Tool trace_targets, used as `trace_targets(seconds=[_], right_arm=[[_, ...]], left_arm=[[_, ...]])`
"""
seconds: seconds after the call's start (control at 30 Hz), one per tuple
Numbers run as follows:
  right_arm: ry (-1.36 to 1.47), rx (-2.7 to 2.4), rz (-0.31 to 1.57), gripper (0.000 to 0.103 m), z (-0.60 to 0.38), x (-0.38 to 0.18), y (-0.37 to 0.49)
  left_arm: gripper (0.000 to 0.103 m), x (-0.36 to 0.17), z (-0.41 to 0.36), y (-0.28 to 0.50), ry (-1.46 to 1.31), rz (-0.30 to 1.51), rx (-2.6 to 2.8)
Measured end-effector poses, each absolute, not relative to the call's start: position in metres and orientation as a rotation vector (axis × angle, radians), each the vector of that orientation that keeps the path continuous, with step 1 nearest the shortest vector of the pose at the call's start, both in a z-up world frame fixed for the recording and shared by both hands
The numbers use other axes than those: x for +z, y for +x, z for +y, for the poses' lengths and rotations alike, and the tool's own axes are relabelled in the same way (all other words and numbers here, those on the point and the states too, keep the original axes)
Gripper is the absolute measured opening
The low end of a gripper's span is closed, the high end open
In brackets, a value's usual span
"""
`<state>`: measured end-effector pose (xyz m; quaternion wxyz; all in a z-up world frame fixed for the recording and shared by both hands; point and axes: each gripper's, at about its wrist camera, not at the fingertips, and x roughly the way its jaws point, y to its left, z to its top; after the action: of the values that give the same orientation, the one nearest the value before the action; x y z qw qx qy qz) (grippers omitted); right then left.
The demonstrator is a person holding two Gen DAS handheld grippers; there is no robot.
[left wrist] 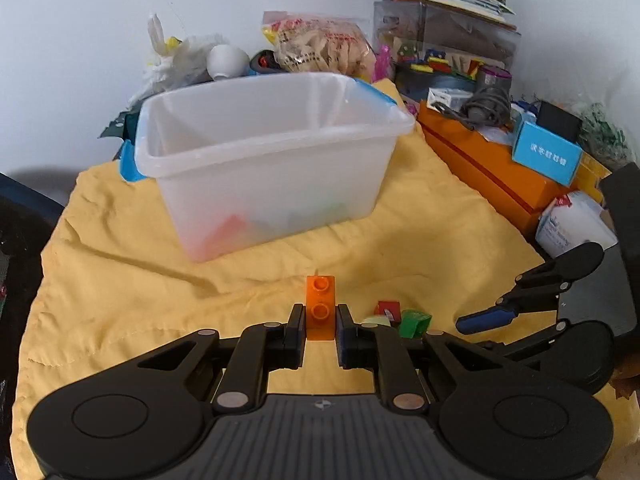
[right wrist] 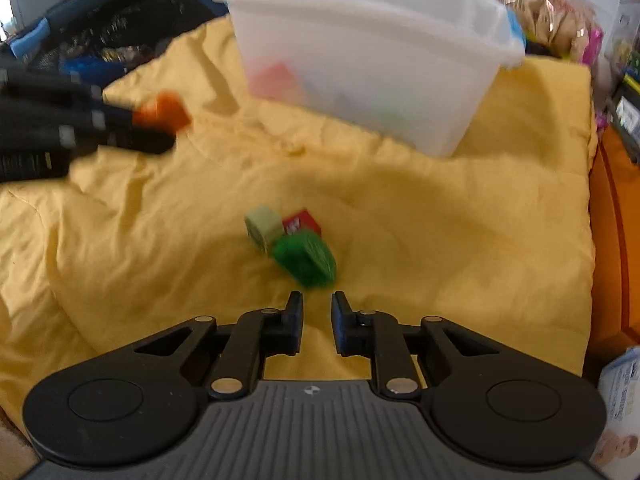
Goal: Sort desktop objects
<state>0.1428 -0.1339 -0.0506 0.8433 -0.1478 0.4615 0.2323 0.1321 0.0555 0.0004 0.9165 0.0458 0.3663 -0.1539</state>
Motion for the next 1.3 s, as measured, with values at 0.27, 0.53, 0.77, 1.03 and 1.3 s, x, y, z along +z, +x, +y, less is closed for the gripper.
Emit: trace_targets(seconds=[0.27,0.53,0.77,1.03,1.3], right_arm=[[-0.436,0.544,0.822,0.052,-0.113,-0.050,0.131],[-0.350,0.532,0.917,0.046,-0.104,-0.069,0.153],[-0.358,0.508,0.823,0.046,-0.118,-0.024,0.147],[-0.253,0.410,0.573,0.047,-0.110,0.064,0.218],[-0.132,0.251,0.604,0.051,-0.082,0.051,0.302]], left_arm=[[0.017,-0.001,0.058,0.133,0.067,0.775,-0.327],[0.017,0.004,0.063,0.132,0.066,0.769,-0.316],[0.017,0.060,0.071,0.159,0.088,0.621,-0.315],[0.018,0.109,0.076,0.248,0.145,0.477,-0.214],[0.034,0.064,0.085,0.295,0.046,0.640,-0.108]])
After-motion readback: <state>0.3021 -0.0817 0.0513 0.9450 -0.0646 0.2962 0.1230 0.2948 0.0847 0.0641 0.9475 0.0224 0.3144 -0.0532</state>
